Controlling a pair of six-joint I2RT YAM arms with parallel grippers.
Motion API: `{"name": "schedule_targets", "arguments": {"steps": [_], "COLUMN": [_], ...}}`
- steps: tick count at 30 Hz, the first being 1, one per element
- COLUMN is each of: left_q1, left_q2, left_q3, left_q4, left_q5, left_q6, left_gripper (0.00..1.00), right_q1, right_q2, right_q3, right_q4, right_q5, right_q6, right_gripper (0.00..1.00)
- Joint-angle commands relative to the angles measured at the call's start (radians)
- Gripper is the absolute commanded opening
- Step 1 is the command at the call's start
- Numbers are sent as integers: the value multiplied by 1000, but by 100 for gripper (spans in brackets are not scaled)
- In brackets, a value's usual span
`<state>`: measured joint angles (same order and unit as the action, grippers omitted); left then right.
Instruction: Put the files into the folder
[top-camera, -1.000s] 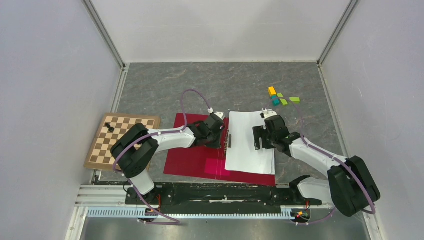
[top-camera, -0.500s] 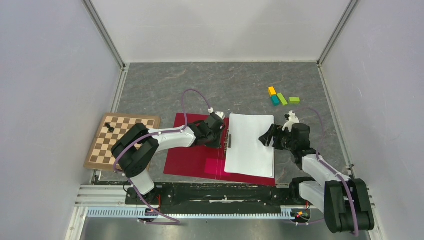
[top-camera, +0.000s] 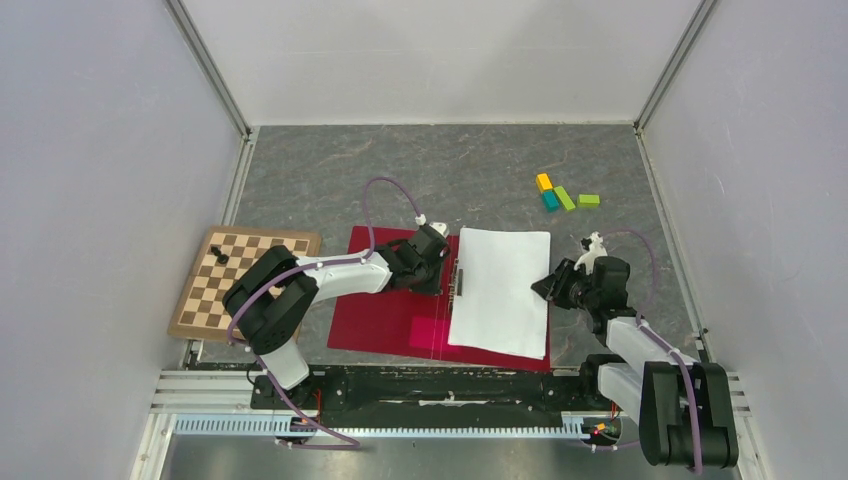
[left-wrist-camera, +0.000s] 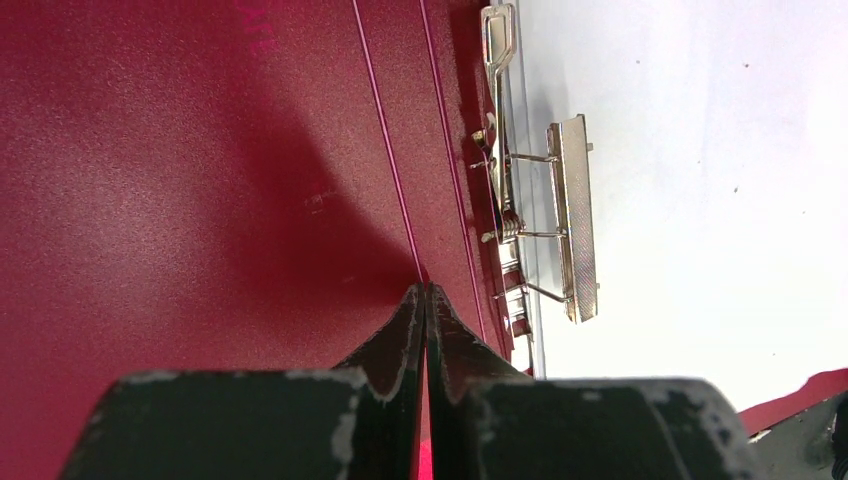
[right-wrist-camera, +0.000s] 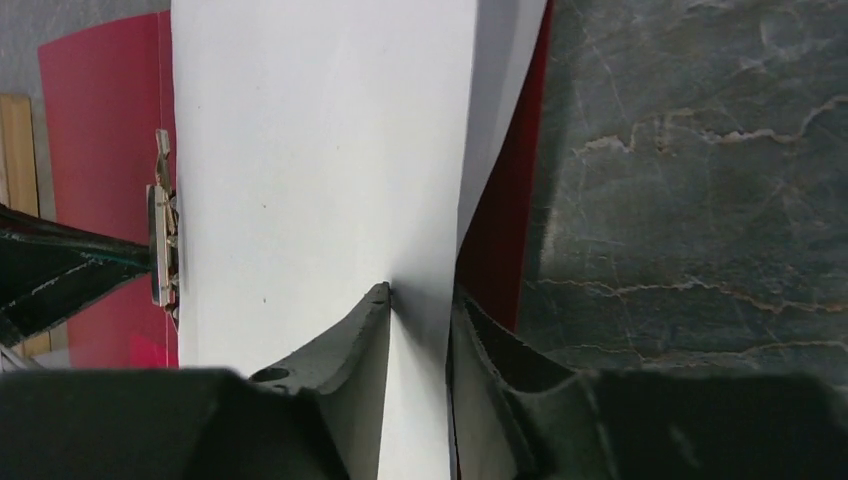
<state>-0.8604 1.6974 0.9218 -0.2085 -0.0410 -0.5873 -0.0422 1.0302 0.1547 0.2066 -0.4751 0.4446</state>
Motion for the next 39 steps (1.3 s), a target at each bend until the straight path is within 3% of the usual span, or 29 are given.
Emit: {"name": "schedule_targets", "arguments": {"steps": [1,4,20,28,32,36,39], "left_q1": [5,6,6,5,6,6,6], "left_q2": [5,8,22,25,26,25,25], "left_q3": [29,29,34,35,35,37,40], "left_q4": [-3,-3,8,8,8,8,8], "left_q5": [9,9,25,26,27,27,27], "left_q6": [-7,-7,-17,-18,-19,-20,-19], "left_gripper": [6,6,6,6,6,6,6], "right_q1": [-2,-2,157,173,173,179,183], "right_q2": [-6,-3,-33,-39,-60,-74,-78], "right_q3": [28,50,85,96,105,116,127], "right_q4": [-131,-169,-205,-264,-283,-309,-335], "right_q5": [59,75,197,277,286,305,339], "right_q6": [-64,-104,-133,-126,-130,-138,-146], "right_gripper": [18,0,0,0,26,41,58]}}
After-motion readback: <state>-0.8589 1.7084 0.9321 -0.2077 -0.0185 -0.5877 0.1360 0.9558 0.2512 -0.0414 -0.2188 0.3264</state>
